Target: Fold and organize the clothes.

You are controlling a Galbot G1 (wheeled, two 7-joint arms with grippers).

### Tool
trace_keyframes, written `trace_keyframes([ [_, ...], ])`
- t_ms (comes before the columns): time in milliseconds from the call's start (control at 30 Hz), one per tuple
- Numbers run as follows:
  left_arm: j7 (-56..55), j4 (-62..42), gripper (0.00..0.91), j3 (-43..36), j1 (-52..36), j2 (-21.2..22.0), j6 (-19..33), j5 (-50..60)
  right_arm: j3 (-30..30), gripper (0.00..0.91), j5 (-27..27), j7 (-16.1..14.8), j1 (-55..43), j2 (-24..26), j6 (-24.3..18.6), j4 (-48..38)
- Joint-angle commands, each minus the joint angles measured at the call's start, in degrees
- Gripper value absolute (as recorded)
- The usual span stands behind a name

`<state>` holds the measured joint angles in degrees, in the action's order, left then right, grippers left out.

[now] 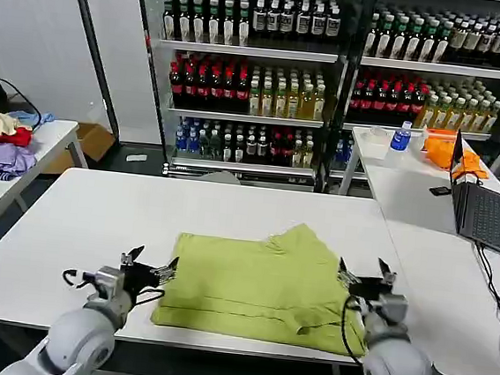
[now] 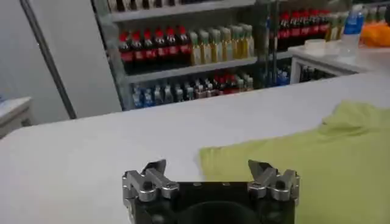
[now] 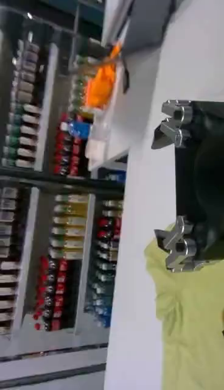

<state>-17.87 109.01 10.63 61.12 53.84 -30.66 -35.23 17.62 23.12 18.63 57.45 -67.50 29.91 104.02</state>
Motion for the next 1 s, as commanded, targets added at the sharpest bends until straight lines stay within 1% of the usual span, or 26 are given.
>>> trace_keyframes([
  [33,-0.6,-16.5,0.907,-11.6,-18.0,3.3,-1.1,-2.7,-8.3,0.907,3.2,1.3,-18.8,-3.6,1.6,-21.0],
  [233,-0.6,-22.4,0.907,-14.3,-23.5,6.4,-1.5,-4.3,-9.9,0.907,3.6,0.8,-23.6,-5.9,1.8,-27.5],
  [333,-0.6,-25.3,0.907,-15.1,-24.9,7.9,-1.2,-4.3,-11.0,0.907,3.9,0.2,-24.9,-6.7,2.0,-28.9],
  [400,-0.4,-26.7,0.907,-15.9,-25.7,8.3,-0.9,-4.4,-11.9,0.907,3.8,0.0,-25.5,-7.5,2.5,-29.4],
  [433,-0.3,-27.4,0.907,-16.5,-26.0,8.5,-0.7,-4.3,-12.2,0.907,3.7,-0.1,-26.3,-8.1,2.8,-30.9],
  [467,-0.3,-27.7,0.877,-16.6,-26.2,8.6,-0.7,-4.3,-12.4,0.907,3.3,-0.1,-26.7,-8.6,2.7,-31.8],
  [500,-0.3,-28.3,0.867,-16.8,-26.4,8.7,-0.7,-4.3,-12.4,0.907,2.9,-0.3,-27.3,-9.2,2.4,-33.6],
  [567,-0.3,-29.2,0.867,-16.8,-26.9,9.1,-0.7,-4.4,-12.2,0.907,2.8,-0.4,-28.4,-10.4,2.2,-36.7],
  [633,-0.2,-30.2,0.887,-16.8,-27.2,9.5,-0.7,-4.4,-11.7,0.907,2.8,-0.7,-29.2,-11.3,2.2,-39.0],
  [700,-0.3,-30.7,0.897,-17.1,-27.1,9.6,-0.3,-4.2,-11.5,0.907,3.2,-0.7,-29.3,-11.8,3.0,-39.2],
  [733,-0.3,-30.7,0.826,-17.2,-26.8,9.6,-0.1,-4.1,-11.6,0.907,4.0,-0.5,-29.4,-12.0,3.2,-39.2],
  [767,-0.3,-30.7,0.262,-17.2,-26.6,9.6,0.0,-4.1,-11.7,0.907,4.4,-0.4,-29.4,-12.2,3.2,-39.1],
  [800,-0.4,-30.6,0.262,-17.2,-26.3,9.6,0.3,-4.0,-12.0,0.887,4.7,-0.2,-29.6,-12.5,3.3,-39.3],
  [833,-0.4,-30.6,0.060,-17.1,-26.0,9.5,0.3,-3.9,-12.4,0.776,5.1,0.1,-29.7,-12.7,3.3,-39.8],
  [867,-0.4,-30.5,0.020,-17.0,-25.8,9.4,0.3,-4.0,-12.6,0.453,5.3,0.2,-29.8,-12.7,3.3,-40.1],
  [900,-0.4,-30.4,0.020,-16.9,-25.6,9.3,0.2,-4.0,-12.8,0.282,5.6,0.3,-29.9,-12.8,3.4,-40.4],
  [933,-0.4,-30.3,0.020,-16.8,-25.2,9.1,0.1,-4.1,-12.9,0.081,5.8,0.4,-29.8,-12.8,3.3,-40.8],
  [967,-0.4,-30.2,0.020,-16.8,-25.2,9.0,0.1,-4.2,-13.0,0.000,6.0,0.4,-29.7,-12.8,3.3,-40.8],
  [1000,-0.3,-30.1,0.020,-16.8,-25.0,8.8,0.1,-4.3,-13.0,0.000,6.4,0.4,-29.6,-12.7,3.4,-40.6],
])
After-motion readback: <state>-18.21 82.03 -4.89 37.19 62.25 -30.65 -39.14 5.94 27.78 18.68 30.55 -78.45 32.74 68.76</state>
